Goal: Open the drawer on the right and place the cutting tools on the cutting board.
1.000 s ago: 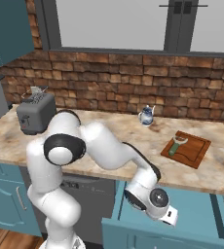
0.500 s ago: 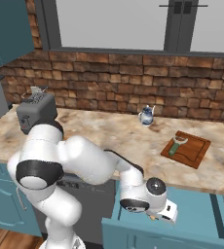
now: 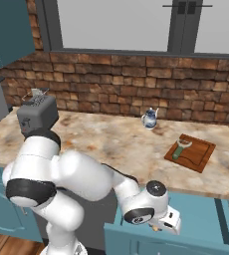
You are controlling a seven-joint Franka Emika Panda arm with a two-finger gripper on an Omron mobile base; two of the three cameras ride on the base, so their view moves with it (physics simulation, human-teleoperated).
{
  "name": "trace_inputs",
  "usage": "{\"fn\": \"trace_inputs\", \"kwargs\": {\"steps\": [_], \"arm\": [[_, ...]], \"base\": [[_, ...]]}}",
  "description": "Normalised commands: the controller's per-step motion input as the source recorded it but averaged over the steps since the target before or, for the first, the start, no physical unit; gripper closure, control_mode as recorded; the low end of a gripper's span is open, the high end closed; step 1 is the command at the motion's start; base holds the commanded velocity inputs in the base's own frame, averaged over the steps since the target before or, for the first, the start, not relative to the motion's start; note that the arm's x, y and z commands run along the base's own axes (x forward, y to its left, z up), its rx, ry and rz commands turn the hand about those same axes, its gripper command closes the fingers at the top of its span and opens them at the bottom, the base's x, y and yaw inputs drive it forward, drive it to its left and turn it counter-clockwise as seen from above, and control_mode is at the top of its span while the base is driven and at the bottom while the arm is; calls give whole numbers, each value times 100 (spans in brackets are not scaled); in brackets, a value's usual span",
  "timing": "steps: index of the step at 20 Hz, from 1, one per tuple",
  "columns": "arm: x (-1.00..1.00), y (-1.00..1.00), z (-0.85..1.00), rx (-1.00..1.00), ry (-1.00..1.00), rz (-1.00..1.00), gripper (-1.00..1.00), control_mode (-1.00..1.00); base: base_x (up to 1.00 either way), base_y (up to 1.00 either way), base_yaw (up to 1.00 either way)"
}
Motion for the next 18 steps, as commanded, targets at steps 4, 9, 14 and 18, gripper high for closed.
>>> {"fn": "trace_inputs", "kwargs": {"steps": [4,9,14,18], "arm": [[-34,0,44,0,0,0,100,-100],[-7,0,67,0,0,0,100,-100],[0,0,67,0,0,0,100,-100],[-1,-3,42,1,-2,0,100,-100]], "base": [[0,0,0],[0,0,0],[0,0,0],[0,0,0]]}}
